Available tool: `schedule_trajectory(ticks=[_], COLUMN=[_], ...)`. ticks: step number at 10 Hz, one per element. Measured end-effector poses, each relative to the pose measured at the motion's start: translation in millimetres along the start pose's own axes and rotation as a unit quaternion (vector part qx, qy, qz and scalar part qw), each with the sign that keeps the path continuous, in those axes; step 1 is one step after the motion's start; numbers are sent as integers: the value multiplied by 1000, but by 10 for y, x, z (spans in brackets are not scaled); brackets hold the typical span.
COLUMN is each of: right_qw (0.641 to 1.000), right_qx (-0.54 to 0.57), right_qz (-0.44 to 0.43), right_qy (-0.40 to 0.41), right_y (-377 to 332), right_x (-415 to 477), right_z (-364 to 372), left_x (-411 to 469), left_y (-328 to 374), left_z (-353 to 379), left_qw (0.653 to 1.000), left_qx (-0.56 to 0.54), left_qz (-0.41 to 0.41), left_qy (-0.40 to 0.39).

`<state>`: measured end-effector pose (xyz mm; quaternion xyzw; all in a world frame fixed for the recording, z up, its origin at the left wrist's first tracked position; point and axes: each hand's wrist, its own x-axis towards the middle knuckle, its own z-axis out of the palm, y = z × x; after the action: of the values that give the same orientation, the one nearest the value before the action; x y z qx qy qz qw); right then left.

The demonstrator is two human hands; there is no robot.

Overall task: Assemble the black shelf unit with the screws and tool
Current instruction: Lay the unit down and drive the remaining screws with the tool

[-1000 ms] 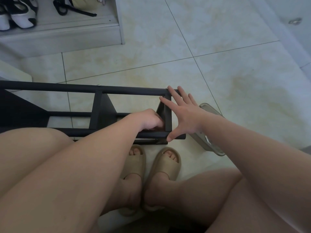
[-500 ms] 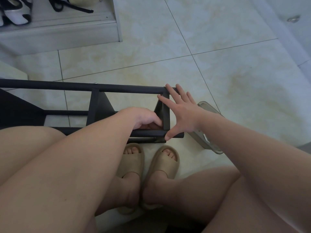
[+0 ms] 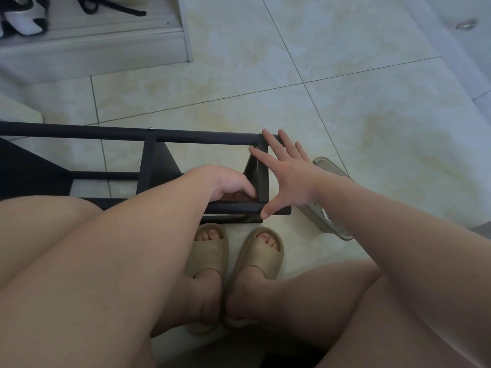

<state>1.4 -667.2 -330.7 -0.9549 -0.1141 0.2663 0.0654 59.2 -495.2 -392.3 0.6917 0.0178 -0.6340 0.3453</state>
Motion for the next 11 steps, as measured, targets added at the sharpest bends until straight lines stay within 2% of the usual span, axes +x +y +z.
schedule_trajectory(ticks=[4,8,9,11], right_qw=[1000,1000,1000,1000], right_qx=[1,0,0,0], right_qz=[1,2,1,1], right_qy=[1,3,1,2], right_y=[-26,-44,-47,-46], right_x=[-7,-26,-25,-19], right_z=[-12,-29,-30,-26], left_x=[5,-7,27,-22], left_y=[18,-2,-16,-9], left_z=[33,9,25,0], left_qw=[999,1000,999,1000], left_qx=[29,3,22,9], left_qz=[10,13,19,14], left_qy=[14,0,32,-2])
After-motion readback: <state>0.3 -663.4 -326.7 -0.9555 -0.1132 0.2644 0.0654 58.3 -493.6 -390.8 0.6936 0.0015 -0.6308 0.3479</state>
